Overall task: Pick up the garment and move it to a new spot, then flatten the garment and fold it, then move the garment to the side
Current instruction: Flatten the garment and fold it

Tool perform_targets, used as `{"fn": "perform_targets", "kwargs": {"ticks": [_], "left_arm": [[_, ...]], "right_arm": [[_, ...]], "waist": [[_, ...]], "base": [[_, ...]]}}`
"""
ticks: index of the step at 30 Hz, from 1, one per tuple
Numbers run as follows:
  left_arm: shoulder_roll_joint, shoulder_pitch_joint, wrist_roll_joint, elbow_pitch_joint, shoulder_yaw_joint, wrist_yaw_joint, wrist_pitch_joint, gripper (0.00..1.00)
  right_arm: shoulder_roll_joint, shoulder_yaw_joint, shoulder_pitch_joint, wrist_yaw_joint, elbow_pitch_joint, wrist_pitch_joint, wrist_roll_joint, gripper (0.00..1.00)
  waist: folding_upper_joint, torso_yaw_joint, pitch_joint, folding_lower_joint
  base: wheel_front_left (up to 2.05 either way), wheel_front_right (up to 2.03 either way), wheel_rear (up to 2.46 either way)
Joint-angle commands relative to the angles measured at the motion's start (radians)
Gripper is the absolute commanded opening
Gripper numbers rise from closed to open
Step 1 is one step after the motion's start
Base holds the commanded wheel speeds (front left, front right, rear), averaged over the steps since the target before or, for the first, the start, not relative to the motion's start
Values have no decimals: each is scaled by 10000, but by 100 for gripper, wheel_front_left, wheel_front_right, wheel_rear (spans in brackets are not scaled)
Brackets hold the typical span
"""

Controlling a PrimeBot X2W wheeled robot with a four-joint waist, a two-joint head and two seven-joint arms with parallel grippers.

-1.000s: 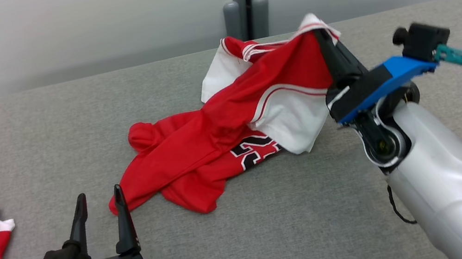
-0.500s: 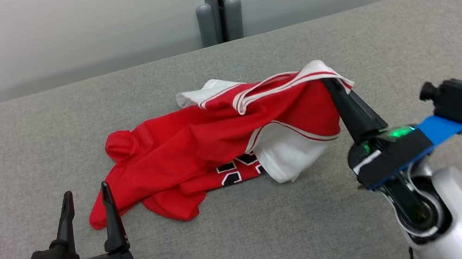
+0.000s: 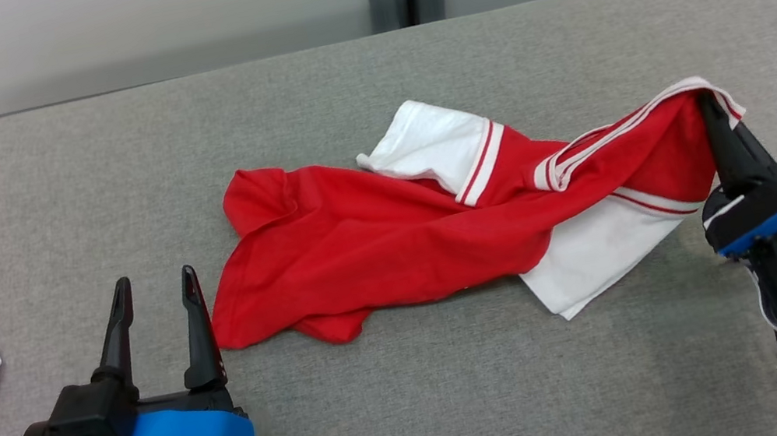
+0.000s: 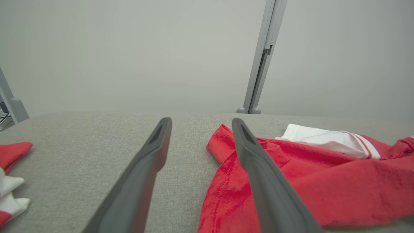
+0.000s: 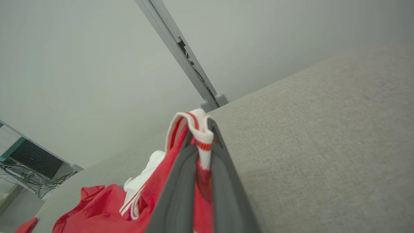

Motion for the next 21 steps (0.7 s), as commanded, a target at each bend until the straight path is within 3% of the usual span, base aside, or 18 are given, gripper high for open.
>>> {"fn": "perform_targets", "kwargs": {"ticks": [1,12,13,14,21], "left_arm": [[31,-182,67,-30,-99,-30,-27,100],[16,-615,85,223,-395,-131,-36,100],[15,-678,88,289,-412,-140,-40,100],[12,-693,90,332,-421,-143,-41,100],[21,-394,2,588,-330,-68,-48,100]], "right_arm": [[-3,-217,-517,8,576,-183,-292,0],[-368,-572,-3085,7,3451,-1144,-1199,0],[-529,-413,-3347,8,3931,-1289,-1399,72],[-592,-336,-3423,7,4168,-1324,-1464,100],[-938,345,-3026,7,4849,-1761,-2182,100]], "waist": [[0,333,296,0],[0,1112,832,0],[0,1159,823,0],[0,1173,785,0],[0,927,270,0]], "base": [[0,0,0],[0,0,0],[0,0,0],[0,0,0],[0,0,0]]}}
